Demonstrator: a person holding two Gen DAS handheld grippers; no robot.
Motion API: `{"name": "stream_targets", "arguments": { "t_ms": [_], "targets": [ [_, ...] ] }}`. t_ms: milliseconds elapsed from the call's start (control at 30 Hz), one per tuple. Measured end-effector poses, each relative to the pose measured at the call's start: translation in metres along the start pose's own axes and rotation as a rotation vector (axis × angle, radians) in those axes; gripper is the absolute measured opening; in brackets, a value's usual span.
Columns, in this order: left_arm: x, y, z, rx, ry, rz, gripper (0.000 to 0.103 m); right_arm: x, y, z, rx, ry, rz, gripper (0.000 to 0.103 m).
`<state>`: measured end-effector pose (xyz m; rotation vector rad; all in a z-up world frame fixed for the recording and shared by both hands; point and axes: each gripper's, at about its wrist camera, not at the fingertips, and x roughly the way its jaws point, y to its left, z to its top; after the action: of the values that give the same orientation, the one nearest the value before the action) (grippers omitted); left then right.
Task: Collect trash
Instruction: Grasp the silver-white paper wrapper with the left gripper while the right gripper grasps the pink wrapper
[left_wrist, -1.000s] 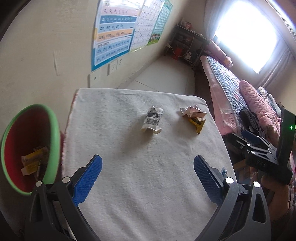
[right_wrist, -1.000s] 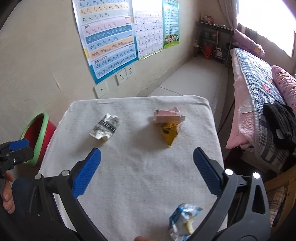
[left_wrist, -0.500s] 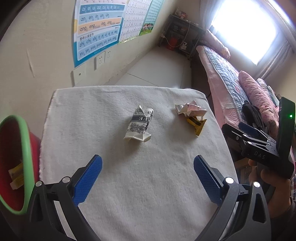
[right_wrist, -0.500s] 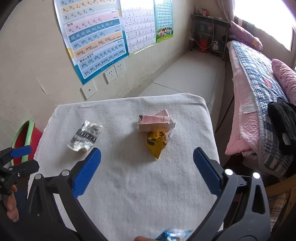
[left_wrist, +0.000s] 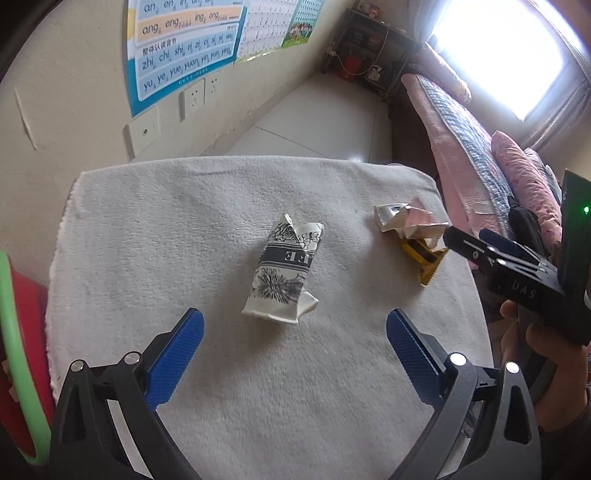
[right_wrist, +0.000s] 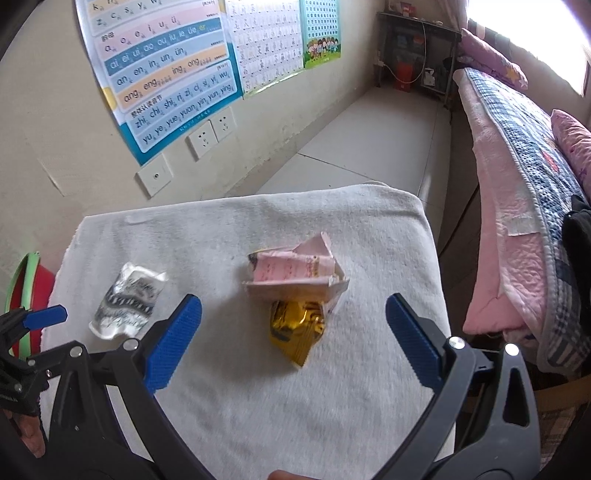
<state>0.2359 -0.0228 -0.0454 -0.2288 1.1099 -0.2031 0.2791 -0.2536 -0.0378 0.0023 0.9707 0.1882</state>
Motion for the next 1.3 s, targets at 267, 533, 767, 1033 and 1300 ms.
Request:
{"name": "stream_targets", "arguments": {
  "t_ms": [267, 533, 767, 1033, 1300],
  "targets": [
    [0.03, 0.0, 0.014, 0.014, 0.033, 0.007, 0.093, 0.027, -0.006, 0.006, 0.004, 0.027, -0.002, 0.098],
    [0.055, -0.001, 0.025, 0.042, 0.077, 0.024, 0.072, 0.051, -0.004, 0.009, -0.024, 0.057, -0.013, 0.098],
    [0.063, 0.005, 0.029, 0.041, 0.085, 0.041, 0.035, 0.063, -0.001, 0.009, -0.038, 0.08, -0.004, 0.075],
    [0.05, 0.007, 0.026, 0.049, 0.06, 0.03, 0.033, 0.045, 0.001, 0.011, -0.047, 0.034, 0.006, 0.072],
    [0.029, 0.005, 0.018, 0.042, 0.04, 0.019, 0.033, 0.015, 0.001, 0.013, -0.043, 0.0, 0.02, 0.072]
  ]
}}
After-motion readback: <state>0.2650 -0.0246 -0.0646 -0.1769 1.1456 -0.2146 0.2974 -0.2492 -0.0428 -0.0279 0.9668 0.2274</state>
